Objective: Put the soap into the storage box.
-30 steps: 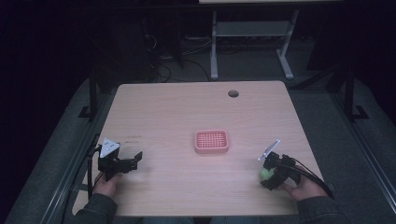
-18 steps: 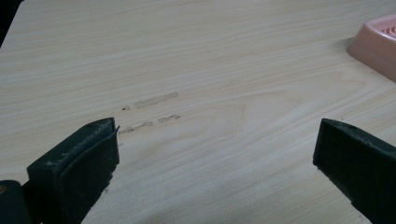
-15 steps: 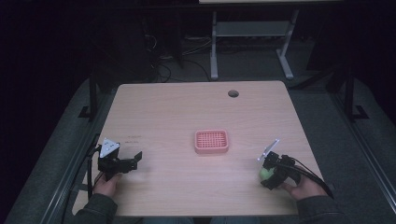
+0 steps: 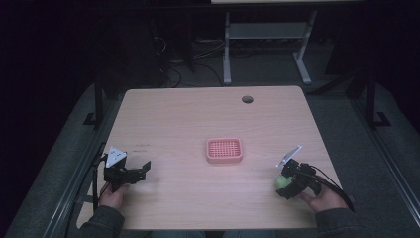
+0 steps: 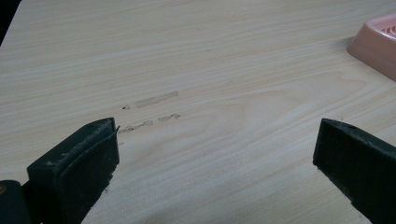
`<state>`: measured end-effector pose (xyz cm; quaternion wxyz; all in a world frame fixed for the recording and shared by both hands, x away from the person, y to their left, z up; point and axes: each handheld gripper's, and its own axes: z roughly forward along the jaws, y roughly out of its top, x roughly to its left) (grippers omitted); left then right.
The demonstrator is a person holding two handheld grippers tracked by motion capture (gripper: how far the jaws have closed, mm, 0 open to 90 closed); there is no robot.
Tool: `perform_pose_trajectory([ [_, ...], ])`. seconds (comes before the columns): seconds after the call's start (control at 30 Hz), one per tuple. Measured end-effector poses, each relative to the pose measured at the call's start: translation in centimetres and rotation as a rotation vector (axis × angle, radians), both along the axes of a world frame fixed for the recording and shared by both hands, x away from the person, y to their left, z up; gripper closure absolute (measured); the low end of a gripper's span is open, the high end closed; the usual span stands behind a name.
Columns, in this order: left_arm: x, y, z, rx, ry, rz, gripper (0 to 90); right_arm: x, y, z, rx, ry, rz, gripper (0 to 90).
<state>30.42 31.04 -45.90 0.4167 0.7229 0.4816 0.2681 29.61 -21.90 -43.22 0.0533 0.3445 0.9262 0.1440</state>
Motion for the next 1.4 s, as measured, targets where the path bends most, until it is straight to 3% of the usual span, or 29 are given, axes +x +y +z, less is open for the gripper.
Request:
perform_pose_trajectory([
  [0.43,0.0,-0.1,0.0,-0.010,-0.002,0.003,0.0,1.1,1.9,1.5,-0.023,-0.021,0.053,26.1],
  [0.7,-0.1,-0.1,0.1,-0.006,-0.002,-0.002,0.0,2.8,3.2,2.8,-0.009,-0.020,0.079,26.1],
  [1.4,-0.1,-0.1,0.1,-0.009,0.005,-0.003,0.0,5.6,6.0,3.8,-0.036,-0.005,0.143,26.1],
])
